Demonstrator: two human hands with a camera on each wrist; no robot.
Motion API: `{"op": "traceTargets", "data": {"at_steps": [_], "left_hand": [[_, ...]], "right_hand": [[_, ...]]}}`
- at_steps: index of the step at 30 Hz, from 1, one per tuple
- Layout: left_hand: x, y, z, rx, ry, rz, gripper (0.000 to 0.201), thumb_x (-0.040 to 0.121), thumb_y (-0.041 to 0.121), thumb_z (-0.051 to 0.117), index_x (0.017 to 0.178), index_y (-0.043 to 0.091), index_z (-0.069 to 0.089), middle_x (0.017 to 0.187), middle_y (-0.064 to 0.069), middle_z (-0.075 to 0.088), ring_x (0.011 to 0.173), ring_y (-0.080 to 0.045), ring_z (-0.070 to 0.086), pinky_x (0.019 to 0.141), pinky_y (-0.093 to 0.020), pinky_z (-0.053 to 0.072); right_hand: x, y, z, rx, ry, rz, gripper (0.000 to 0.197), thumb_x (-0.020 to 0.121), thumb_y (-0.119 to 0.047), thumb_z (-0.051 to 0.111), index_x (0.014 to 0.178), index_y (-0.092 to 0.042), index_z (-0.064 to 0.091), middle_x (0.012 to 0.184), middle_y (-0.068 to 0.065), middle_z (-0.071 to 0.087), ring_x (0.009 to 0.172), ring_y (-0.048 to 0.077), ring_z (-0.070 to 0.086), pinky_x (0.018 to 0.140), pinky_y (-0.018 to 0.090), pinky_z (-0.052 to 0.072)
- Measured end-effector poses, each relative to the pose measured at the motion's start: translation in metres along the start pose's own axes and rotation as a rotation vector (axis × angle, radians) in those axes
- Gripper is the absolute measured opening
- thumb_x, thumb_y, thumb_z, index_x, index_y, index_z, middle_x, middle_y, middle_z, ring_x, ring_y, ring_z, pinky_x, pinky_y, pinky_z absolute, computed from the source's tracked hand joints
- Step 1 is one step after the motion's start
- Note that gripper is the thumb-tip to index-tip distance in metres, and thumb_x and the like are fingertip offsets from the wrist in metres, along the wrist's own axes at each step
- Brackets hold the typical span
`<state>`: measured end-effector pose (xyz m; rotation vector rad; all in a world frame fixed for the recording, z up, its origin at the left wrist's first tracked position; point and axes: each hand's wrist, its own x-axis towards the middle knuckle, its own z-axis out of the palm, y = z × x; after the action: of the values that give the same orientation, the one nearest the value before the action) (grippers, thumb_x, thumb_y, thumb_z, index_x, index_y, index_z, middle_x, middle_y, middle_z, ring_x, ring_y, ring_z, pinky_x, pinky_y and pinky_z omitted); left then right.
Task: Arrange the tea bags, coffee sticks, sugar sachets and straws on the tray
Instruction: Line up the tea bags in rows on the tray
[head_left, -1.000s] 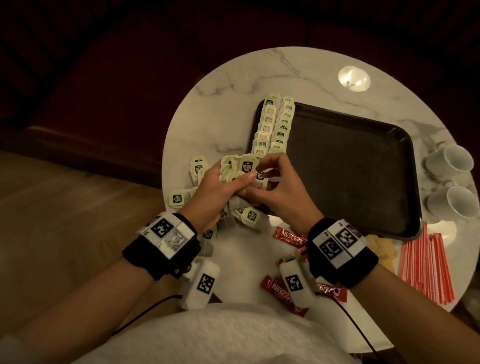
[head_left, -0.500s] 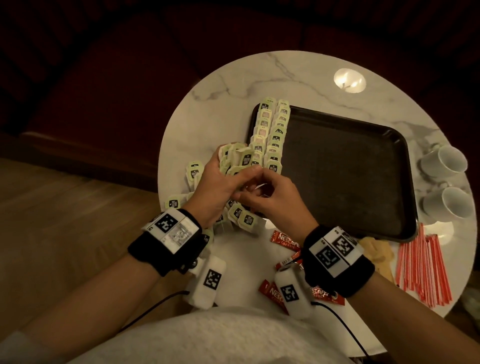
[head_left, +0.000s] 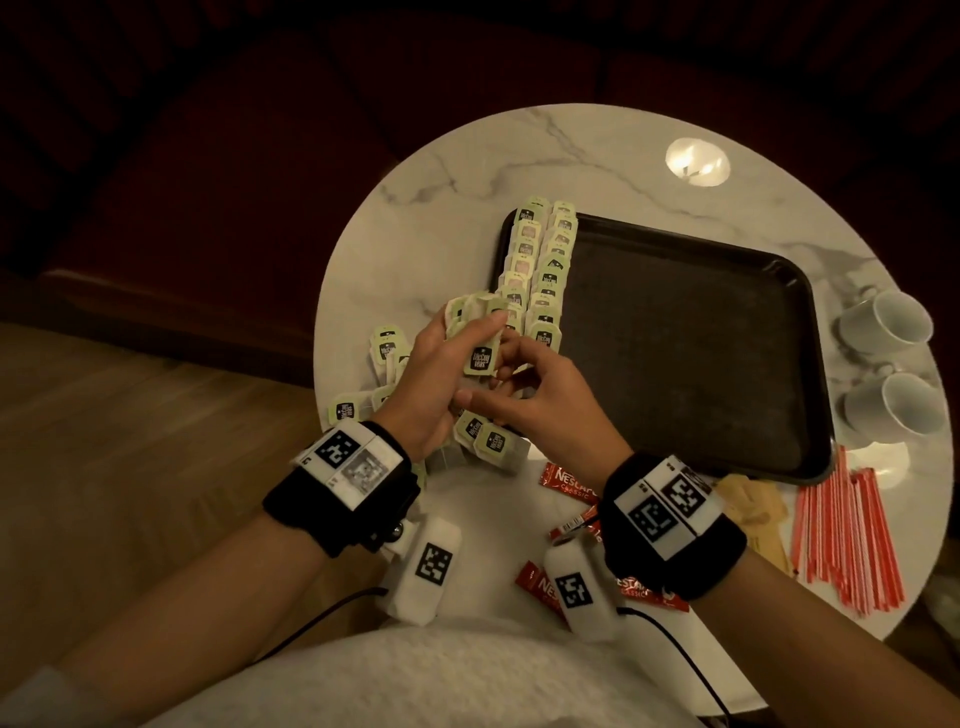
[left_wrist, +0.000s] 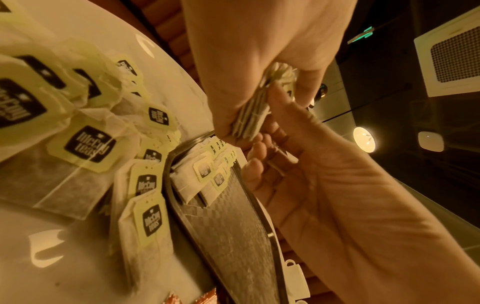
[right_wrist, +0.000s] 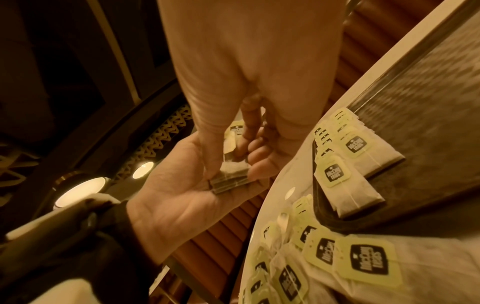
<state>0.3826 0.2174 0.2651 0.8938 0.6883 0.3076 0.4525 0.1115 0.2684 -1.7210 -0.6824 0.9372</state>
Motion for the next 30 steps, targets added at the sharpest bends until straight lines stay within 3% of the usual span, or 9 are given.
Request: {"op": "traceTargets", "data": {"at_steps": [3,7,9,11,14,18,21,24,30], "left_hand": [[0.0,0.0,-0.001,-0.009,0.04,-0.007,0.022,0.093,0.016,0.06,0.112,0.006,0.06,0.079,-0.003,0.07,0.073,-0.019,0.069,0.058,-0.03,0.055],[-0.002,0.003,0.002,-0.038,0.057,0.053,0.026,0.095,0.013,0.056,0.12,0.005,0.058,0.074,0.006,0.07,0.071,-0.011,0.069,0.058,-0.026,0.055],[-0.004,0.005,0.005,-0.072,0.06,0.067,0.022,0.096,0.013,0.053,0.117,0.006,0.057,0.071,0.006,0.071,0.067,-0.011,0.07,0.056,-0.023,0.054],[-0.005,0.008,0.006,-0.106,0.072,0.068,0.027,0.097,0.015,0.052,0.121,0.002,0.054,0.066,0.005,0.069,0.061,-0.011,0.069,0.052,-0.022,0.053],[-0.005,0.011,0.005,-0.122,0.085,0.062,0.034,0.098,0.013,0.05,0.129,-0.002,0.049,0.063,0.006,0.069,0.059,-0.009,0.068,0.049,-0.02,0.051],[-0.003,0.009,0.006,-0.115,0.101,0.055,0.03,0.098,0.012,0.051,0.125,0.0,0.052,0.064,0.006,0.07,0.06,-0.008,0.068,0.05,-0.02,0.051],[0.001,0.01,0.002,-0.126,0.133,0.04,0.019,0.098,0.012,0.051,0.115,0.006,0.057,0.074,-0.001,0.071,0.067,-0.014,0.07,0.054,-0.024,0.054],[0.006,0.011,-0.007,-0.099,0.162,0.06,0.011,0.097,0.012,0.052,0.104,0.012,0.061,0.08,-0.004,0.066,0.074,-0.018,0.068,0.061,-0.03,0.057],[0.006,0.012,-0.015,0.048,0.09,0.096,0.011,0.095,0.01,0.056,0.104,0.012,0.061,0.082,0.0,0.068,0.074,-0.011,0.065,0.056,-0.022,0.05]], "right_hand": [[0.001,0.001,-0.001,-0.072,-0.01,-0.044,0.027,0.081,-0.017,0.08,0.092,-0.001,0.061,0.089,0.017,0.058,0.075,0.029,0.056,0.079,0.052,0.055],[0.002,0.001,-0.003,-0.024,-0.009,-0.003,0.024,0.085,-0.014,0.076,0.1,0.0,0.064,0.1,0.021,0.064,0.093,0.039,0.063,0.079,0.043,0.06],[0.002,0.0,-0.005,0.011,-0.017,0.024,0.019,0.087,-0.011,0.073,0.101,-0.002,0.065,0.104,0.022,0.066,0.09,0.035,0.064,0.079,0.04,0.06],[0.002,-0.002,-0.009,0.061,-0.025,0.055,0.012,0.087,-0.009,0.071,0.098,-0.007,0.066,0.107,0.023,0.067,0.087,0.029,0.063,0.082,0.047,0.057],[0.0,-0.006,-0.014,0.136,-0.055,0.066,0.009,0.088,-0.007,0.069,0.096,-0.009,0.066,0.108,0.025,0.066,0.088,0.03,0.062,0.086,0.05,0.054],[-0.001,-0.007,-0.016,0.164,-0.069,0.067,0.011,0.088,-0.008,0.069,0.098,-0.009,0.066,0.107,0.025,0.067,0.09,0.032,0.062,0.087,0.049,0.055],[-0.001,-0.004,-0.019,0.23,-0.046,0.076,0.014,0.086,-0.01,0.07,0.099,-0.005,0.065,0.106,0.024,0.069,0.089,0.029,0.064,0.08,0.038,0.057],[-0.001,-0.001,-0.024,0.297,0.014,0.082,0.025,0.086,-0.008,0.069,0.104,0.007,0.06,0.108,0.019,0.071,0.089,0.02,0.068,0.074,0.026,0.057],[0.003,0.004,-0.034,0.308,0.07,0.07,0.025,0.086,-0.011,0.07,0.104,0.005,0.061,0.116,0.006,0.071,0.107,0.022,0.068,0.091,0.034,0.056]]}}
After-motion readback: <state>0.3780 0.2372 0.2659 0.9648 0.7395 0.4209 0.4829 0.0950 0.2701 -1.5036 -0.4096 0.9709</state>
